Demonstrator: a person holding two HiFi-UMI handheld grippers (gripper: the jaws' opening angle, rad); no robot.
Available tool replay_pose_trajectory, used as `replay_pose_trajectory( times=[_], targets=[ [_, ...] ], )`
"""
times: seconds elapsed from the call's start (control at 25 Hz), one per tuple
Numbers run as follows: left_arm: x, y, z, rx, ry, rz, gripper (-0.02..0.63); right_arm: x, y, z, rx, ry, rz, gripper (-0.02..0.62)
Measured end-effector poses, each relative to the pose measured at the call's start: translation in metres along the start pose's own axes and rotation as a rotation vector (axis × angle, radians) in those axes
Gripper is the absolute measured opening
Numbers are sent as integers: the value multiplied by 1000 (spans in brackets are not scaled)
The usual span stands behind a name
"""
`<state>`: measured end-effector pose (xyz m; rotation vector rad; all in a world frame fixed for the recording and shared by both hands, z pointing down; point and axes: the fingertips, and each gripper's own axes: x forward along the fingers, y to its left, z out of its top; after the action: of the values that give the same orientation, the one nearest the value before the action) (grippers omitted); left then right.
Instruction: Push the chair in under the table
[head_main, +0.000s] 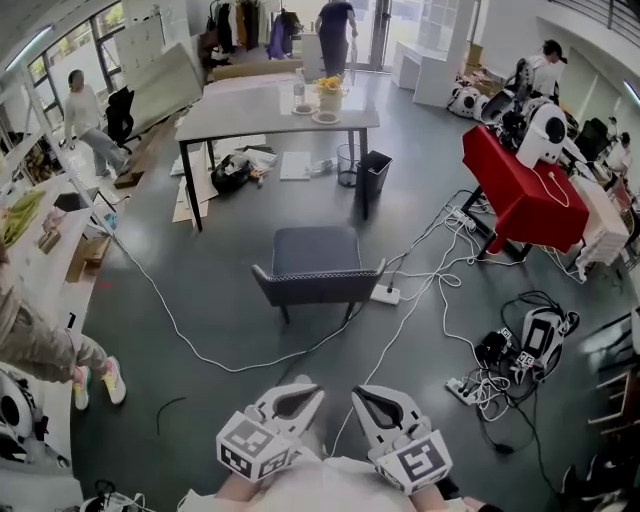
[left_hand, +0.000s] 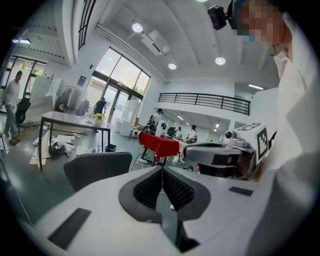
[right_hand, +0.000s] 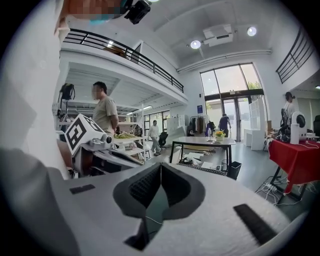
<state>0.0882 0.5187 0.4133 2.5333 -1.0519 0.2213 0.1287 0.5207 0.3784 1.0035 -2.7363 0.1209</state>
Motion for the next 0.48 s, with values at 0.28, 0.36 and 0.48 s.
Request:
replay_pose_trajectory(
  times=[0.28, 0.36, 0.48],
  targets=[
    [30, 32, 20, 28, 22, -29, 15, 35, -36, 0, 7, 8, -17, 3],
    [38, 47, 27, 25, 19, -23, 15, 48, -46, 2, 14, 14, -16, 3],
    [53, 71, 39, 17, 24, -32, 15, 69, -61, 6, 11, 39, -12, 3]
  ],
)
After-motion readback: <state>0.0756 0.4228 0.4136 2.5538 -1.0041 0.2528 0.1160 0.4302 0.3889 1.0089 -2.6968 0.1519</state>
